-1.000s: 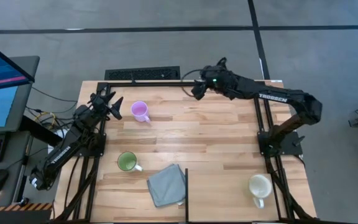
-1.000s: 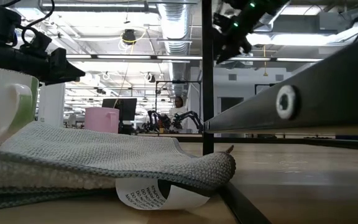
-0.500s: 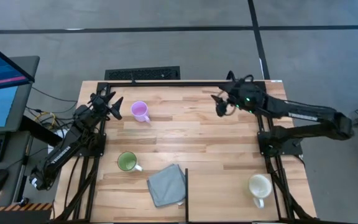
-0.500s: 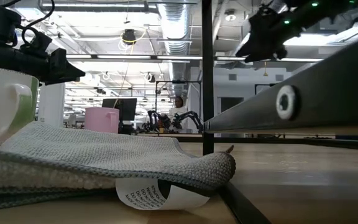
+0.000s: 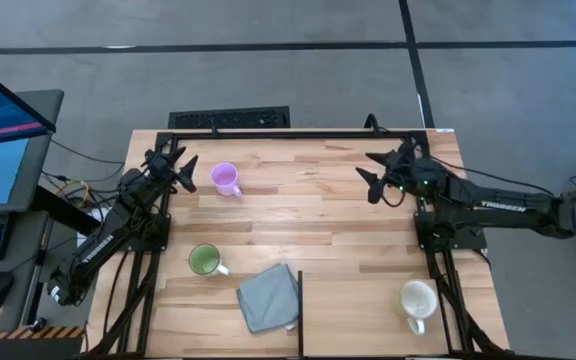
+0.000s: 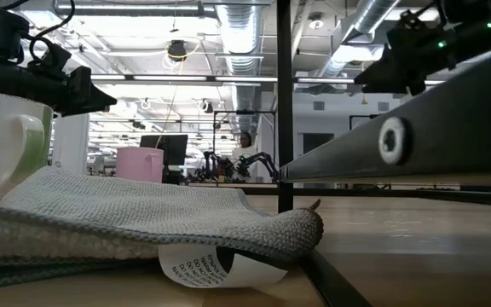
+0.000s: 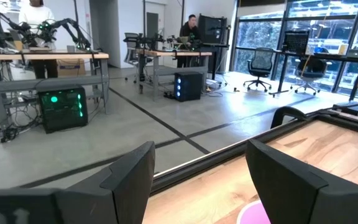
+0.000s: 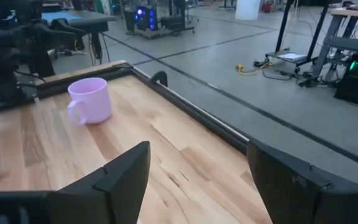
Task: Stack small to large cups/mugs on shelf
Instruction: Put the green mug on the shelf
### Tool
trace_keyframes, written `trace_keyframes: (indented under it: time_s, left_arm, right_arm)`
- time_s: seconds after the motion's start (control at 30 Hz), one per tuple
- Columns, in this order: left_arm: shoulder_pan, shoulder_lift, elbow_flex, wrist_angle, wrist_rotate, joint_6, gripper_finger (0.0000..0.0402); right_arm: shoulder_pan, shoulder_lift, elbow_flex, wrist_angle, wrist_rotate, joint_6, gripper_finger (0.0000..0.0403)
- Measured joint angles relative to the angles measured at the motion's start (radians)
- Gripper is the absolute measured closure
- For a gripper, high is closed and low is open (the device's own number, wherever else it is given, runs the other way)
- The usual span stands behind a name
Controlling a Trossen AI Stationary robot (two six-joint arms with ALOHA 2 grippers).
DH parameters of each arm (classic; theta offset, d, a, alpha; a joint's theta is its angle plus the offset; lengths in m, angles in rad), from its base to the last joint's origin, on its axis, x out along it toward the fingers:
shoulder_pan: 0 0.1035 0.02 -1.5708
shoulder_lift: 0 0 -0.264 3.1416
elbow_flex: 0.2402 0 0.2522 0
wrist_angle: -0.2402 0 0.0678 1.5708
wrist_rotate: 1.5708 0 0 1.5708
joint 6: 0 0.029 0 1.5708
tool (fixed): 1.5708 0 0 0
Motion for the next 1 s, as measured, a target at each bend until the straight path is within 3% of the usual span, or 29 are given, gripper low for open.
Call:
trace_keyframes:
  time_s: [0.23,0.47,0.8,1.0]
  left_arm:
    - [0.0,0.0,0.0,0.0,0.0,0.017,0.0159]
    - [0.0,0.001,0.028,-0.024,0.013,0.017,0.0159]
    - [0.0,0.002,0.208,-0.172,0.317,0.058,0.0159]
    - [-0.026,0.005,0.233,-0.126,0.497,-0.084,0.0159]
  right_arm:
    - [0.0,-0.074,-0.103,0.044,0.0,0.011,0.011]
    - [-0.001,-0.088,-0.119,0.048,0.0,0.014,0.011]
    - [-0.001,-0.086,-0.119,0.045,0.0,0.009,0.011]
    - [-0.001,-0.086,-0.119,0.044,0.001,0.007,0.011]
